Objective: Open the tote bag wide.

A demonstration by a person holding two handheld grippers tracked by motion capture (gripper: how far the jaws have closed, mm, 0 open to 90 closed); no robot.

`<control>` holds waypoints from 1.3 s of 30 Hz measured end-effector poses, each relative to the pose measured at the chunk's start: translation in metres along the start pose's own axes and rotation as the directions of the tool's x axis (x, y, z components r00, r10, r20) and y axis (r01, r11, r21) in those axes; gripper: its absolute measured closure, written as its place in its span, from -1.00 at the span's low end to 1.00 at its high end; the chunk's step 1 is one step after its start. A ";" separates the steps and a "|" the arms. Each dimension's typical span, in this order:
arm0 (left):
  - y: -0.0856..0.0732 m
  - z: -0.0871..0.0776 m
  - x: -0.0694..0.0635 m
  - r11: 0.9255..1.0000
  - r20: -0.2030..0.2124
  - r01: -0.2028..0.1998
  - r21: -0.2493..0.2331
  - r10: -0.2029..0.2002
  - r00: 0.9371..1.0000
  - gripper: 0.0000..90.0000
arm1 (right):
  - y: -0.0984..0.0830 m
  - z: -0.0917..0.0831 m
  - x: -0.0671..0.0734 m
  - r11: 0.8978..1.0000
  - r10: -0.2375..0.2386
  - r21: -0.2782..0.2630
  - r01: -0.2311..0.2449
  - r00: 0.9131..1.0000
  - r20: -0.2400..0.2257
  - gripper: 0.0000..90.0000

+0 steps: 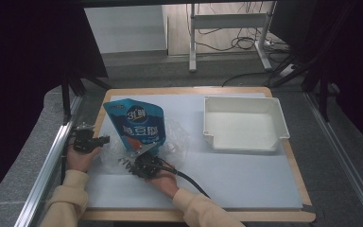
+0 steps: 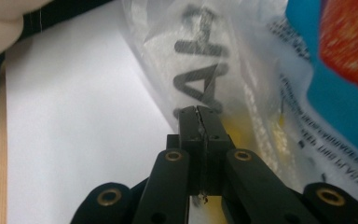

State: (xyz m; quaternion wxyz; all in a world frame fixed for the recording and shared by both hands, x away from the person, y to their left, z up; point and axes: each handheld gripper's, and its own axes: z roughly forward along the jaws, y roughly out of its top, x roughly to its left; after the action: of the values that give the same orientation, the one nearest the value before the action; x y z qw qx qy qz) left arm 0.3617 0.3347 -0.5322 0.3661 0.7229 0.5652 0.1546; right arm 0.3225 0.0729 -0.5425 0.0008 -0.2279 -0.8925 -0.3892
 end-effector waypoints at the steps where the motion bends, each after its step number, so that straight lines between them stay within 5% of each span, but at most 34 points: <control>1: 0.000 0.000 0.000 1.000 -0.001 0.000 0.001 0.000 1.000 0.91 | -0.001 0.001 0.000 1.000 0.000 0.003 0.000 1.000 0.000 0.98; 5: 0.000 0.001 0.000 1.000 -0.001 0.000 0.001 0.000 1.000 0.90 | -0.003 -0.003 -0.001 1.000 0.006 -0.003 -0.006 1.000 0.000 0.98; 9: 0.000 0.000 0.001 1.000 -0.002 0.002 -0.003 -0.002 1.000 0.90 | 0.001 -0.028 0.002 0.998 -0.014 -0.062 0.014 1.000 0.005 0.98; 10: 0.000 0.000 0.001 1.000 -0.002 0.003 -0.003 -0.003 1.000 0.90 | 0.004 -0.049 0.002 0.995 -0.029 -0.099 0.030 0.999 0.014 0.98; 12: 0.000 -0.001 0.000 1.000 -0.002 0.002 -0.004 -0.002 1.000 0.90 | 0.004 -0.057 0.002 0.994 -0.030 -0.107 0.032 0.999 0.019 0.98; 19: 0.001 -0.002 0.000 1.000 0.000 0.005 -0.008 -0.005 1.000 0.90 | 0.007 -0.134 -0.009 0.978 -0.012 -0.207 0.029 0.996 0.083 0.98; 24: 0.001 -0.001 -0.001 1.000 0.000 0.002 -0.004 -0.002 1.000 0.90 | 0.010 -0.163 -0.026 0.970 0.023 -0.244 0.015 0.988 0.150 0.98; 27: 0.001 -0.001 -0.001 1.000 -0.001 0.001 -0.003 -0.001 1.000 0.90 | 0.011 -0.164 -0.031 0.973 0.021 -0.230 0.022 0.983 0.181 0.98; 28: 0.001 -0.001 -0.001 1.000 -0.001 0.002 -0.004 -0.002 1.000 0.90 | 0.009 -0.155 -0.039 0.982 0.024 -0.188 0.015 0.979 0.201 0.98; 31: 0.001 -0.002 -0.001 1.000 -0.001 0.002 -0.007 -0.002 1.000 0.90 | 0.000 -0.138 -0.052 0.989 0.048 -0.147 -0.015 0.974 0.220 0.98; 39: 0.000 -0.002 0.000 1.000 -0.003 0.004 -0.010 -0.004 1.000 0.90 | -0.037 -0.112 -0.072 0.988 0.129 -0.117 -0.104 0.964 0.233 0.98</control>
State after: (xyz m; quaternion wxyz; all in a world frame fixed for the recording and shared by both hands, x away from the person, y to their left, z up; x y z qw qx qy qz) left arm 0.3605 0.3353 -0.5303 0.3693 0.7196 0.5665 0.1577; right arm 0.3529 -0.0562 -0.5026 -0.0961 -0.3252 -0.8496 -0.4039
